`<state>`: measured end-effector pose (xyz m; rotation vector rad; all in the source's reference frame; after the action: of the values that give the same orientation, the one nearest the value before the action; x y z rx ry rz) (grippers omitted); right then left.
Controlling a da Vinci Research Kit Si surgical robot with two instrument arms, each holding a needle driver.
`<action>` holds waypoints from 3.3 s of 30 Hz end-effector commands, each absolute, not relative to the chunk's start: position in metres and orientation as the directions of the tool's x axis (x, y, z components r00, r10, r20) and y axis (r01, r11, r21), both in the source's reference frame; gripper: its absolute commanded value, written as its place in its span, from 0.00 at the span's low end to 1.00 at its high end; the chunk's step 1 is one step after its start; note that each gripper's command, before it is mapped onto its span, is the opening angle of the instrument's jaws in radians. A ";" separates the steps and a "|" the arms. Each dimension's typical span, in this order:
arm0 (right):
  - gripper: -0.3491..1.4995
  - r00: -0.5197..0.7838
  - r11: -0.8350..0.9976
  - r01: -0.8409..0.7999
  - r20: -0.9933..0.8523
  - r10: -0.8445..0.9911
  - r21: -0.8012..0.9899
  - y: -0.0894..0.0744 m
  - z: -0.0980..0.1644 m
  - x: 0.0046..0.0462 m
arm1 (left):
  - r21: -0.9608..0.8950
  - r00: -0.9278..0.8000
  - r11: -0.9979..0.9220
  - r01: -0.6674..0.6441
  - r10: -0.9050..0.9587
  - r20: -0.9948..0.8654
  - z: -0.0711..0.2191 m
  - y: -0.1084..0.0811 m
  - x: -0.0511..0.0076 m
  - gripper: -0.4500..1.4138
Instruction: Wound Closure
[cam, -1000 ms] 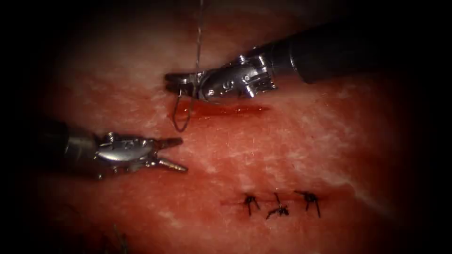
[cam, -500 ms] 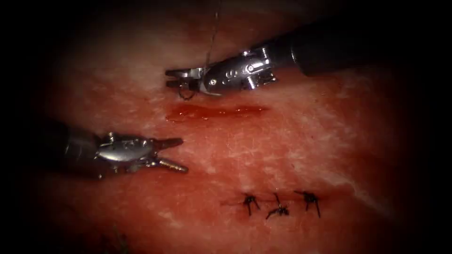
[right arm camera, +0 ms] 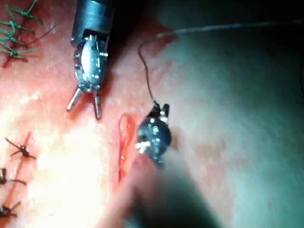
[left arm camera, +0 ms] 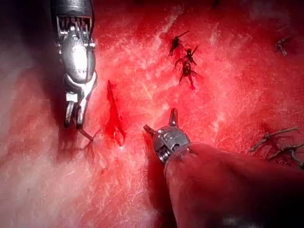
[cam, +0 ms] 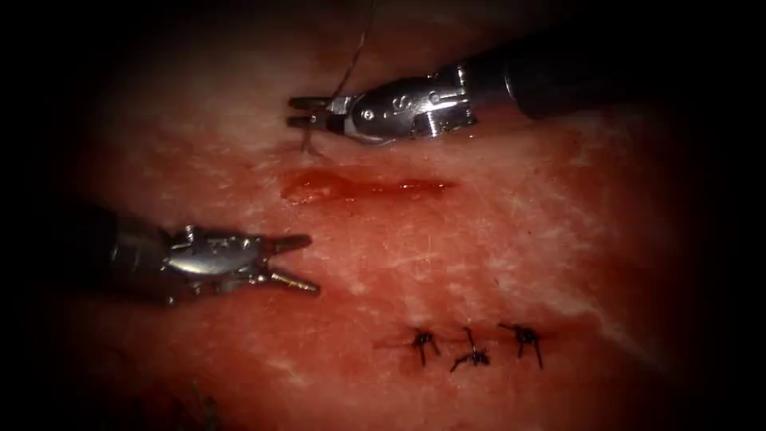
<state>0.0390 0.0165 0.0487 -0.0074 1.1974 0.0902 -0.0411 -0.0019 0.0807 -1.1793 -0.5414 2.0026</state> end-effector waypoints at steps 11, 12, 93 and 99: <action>0.00 0.348 0.998 -0.043 -0.935 0.063 0.051 0.017 0.049 0.0398 | -0.670 -0.307 -0.638 -0.380 0.770 -0.559 0.081 -0.003 -0.0415 0.44; 0.00 0.350 0.998 -0.029 -0.935 0.057 0.049 0.017 0.049 0.0399 | -0.670 -0.307 -0.638 -0.380 0.770 -0.559 0.081 -0.003 -0.0415 0.44; 0.00 0.338 0.775 -0.101 -0.711 0.617 0.624 0.021 0.049 0.0418 | -0.663 -0.342 -0.632 -0.401 0.775 -0.532 0.084 -0.003 -0.0410 0.42; 0.00 0.335 0.766 -0.114 -0.702 0.629 0.633 0.021 0.051 0.0419 | -0.663 -0.341 -0.632 -0.401 0.775 -0.532 0.084 -0.003 -0.0411 0.42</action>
<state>0.0413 0.0213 0.0501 0.5301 1.1340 0.5179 -0.0407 -0.0025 0.0835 -1.1216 -0.5442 2.0262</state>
